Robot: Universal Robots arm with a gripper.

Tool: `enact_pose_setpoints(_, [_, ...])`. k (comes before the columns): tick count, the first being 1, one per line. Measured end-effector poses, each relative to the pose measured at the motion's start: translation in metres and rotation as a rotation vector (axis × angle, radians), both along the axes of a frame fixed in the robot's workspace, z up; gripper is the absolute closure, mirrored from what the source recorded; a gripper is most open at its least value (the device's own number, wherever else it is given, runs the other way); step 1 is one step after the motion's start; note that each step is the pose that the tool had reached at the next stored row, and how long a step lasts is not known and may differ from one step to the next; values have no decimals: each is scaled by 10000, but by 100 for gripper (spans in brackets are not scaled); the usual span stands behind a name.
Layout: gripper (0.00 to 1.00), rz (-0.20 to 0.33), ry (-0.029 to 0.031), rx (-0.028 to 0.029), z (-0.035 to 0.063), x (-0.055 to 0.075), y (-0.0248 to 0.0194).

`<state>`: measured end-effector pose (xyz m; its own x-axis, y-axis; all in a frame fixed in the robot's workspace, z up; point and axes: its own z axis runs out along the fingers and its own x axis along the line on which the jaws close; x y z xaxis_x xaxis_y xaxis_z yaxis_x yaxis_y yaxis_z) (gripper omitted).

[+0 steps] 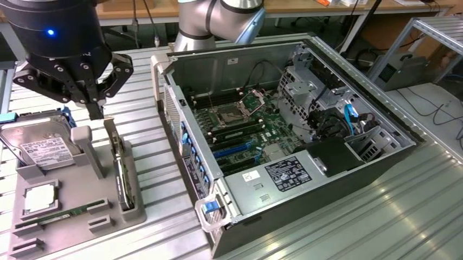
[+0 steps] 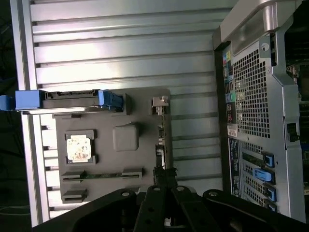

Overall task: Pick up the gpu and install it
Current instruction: 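Reach for the gpu, then pick up the gpu and move the gpu toward the slot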

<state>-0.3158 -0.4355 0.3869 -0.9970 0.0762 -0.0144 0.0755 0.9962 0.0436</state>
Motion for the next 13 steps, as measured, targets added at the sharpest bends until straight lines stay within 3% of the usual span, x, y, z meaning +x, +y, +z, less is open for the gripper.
enact_pose_setpoints(2, [89,0,0,0,0,-7,-73])
enact_pose_setpoints(5, [89,-1,0,-1,0,-19,-138])
enact_pose_setpoints(13, [89,0,0,0,0,-21,-147])
